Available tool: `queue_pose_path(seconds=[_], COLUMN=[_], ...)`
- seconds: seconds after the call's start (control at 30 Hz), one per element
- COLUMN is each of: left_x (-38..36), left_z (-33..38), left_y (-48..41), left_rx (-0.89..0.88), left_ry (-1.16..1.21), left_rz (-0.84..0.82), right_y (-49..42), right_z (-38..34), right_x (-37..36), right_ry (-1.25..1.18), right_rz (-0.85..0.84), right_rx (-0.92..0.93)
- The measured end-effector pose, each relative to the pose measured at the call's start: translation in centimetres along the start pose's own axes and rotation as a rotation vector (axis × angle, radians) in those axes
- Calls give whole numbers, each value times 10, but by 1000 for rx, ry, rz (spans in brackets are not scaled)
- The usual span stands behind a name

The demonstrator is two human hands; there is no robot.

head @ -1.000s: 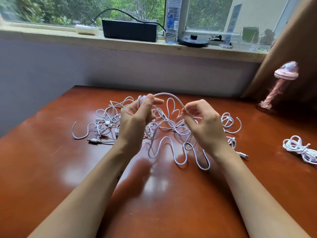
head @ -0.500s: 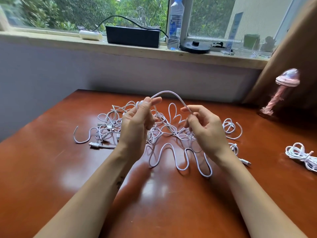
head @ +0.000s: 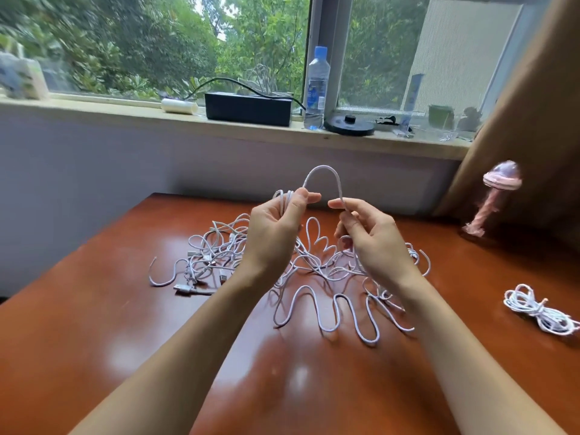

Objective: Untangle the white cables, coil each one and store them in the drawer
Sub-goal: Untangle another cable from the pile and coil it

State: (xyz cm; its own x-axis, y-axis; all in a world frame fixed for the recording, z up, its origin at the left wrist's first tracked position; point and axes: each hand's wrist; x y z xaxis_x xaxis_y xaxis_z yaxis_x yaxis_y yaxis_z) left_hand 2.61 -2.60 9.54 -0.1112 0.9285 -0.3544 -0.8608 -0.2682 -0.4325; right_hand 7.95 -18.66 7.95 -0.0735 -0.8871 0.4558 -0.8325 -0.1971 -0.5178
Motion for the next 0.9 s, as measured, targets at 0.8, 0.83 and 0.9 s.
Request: queue_pose_path(seconds=[0.8,0.83,0.9], left_x=[16,19,27], left_z=[-16,-19,-27], left_y=[-38,-38,-38], left_rx=[264,256,237], left_ry=[786,763,677], left_rz=[-5,12,26], right_y=[5,7,10], right_z=[30,31,33], right_x=[-37,-38,-40], right_ry=[891,896,861], right_rz=[-192,-214,-225], right_rx=[133,148,179])
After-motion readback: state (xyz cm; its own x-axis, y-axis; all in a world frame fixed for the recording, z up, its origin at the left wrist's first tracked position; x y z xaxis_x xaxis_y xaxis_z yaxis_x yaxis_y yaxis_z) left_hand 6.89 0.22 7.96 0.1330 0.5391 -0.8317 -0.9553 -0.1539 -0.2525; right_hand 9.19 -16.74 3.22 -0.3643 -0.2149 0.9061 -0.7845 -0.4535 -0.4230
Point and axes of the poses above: each hand's wrist, its own y-axis away from the middle knuckle, its own x-axis out of the back of the hand, z = x × y, and after that the axes turned 13 degrees about y, right-handed
